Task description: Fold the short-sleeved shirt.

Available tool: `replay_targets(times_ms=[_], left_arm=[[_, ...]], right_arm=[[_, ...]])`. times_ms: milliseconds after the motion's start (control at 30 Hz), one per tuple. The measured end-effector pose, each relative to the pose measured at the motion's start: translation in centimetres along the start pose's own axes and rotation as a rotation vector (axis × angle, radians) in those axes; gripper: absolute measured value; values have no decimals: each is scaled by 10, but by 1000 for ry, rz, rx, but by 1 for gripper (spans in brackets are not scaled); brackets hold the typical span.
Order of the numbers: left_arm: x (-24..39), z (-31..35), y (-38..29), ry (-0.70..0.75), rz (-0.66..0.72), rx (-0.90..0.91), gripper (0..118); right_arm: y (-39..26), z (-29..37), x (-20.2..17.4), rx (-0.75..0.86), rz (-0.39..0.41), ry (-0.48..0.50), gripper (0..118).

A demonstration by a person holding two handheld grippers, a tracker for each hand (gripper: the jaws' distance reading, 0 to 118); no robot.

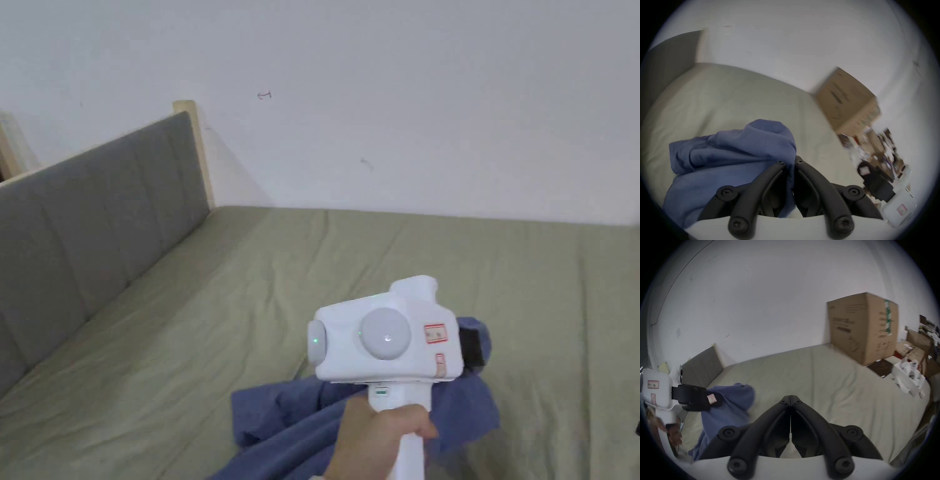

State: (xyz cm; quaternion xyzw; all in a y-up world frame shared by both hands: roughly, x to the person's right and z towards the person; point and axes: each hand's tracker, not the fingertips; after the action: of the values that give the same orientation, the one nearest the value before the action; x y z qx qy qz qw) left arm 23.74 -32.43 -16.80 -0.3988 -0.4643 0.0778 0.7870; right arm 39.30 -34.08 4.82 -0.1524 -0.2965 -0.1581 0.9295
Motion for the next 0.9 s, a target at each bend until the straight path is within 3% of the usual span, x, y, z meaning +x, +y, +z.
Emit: replay_targets(times_ms=[67,167,400,433,467,533,567,700,733,800,833,900], left_arm=[[53,-27,-10,-174,-13,-43,4],[114,-61,-51,-285,-69,-109,4],[144,-145,-169,-208,-300,-451,9],[141,-152,-178,-204,-366,-487,23],[138,-153,-183,-187,-358,-495,46],[128,-157,-183,-178,-337,-516,114],[122,-152,-178,-150,-317,-508,118],[97,-129,-143,-108,-249,-419,105],[88,-121,-134,-91,-237,-385,84],[68,-107,-121,-45,-211,-338,20],[55,-102,-120,5,-209,-319,0],[28,-95,-123,119,-196,-316,0]], right_arm=[[11,16,31,41,-25,-74,1],[16,37,74,73,-78,-182,1],[-9,59,124,-10,-147,-318,1],[-15,59,128,-21,-163,-323,1],[-17,57,130,-37,-174,-326,1],[-23,56,130,-52,-173,-323,1],[-25,54,128,-63,-168,-325,1],[-25,44,122,-83,-159,-292,1],[-24,40,120,-83,-159,-276,1],[-24,37,111,-85,-148,-248,1],[-25,34,105,-91,-137,-237,1],[-30,27,98,-109,-110,-210,1]])
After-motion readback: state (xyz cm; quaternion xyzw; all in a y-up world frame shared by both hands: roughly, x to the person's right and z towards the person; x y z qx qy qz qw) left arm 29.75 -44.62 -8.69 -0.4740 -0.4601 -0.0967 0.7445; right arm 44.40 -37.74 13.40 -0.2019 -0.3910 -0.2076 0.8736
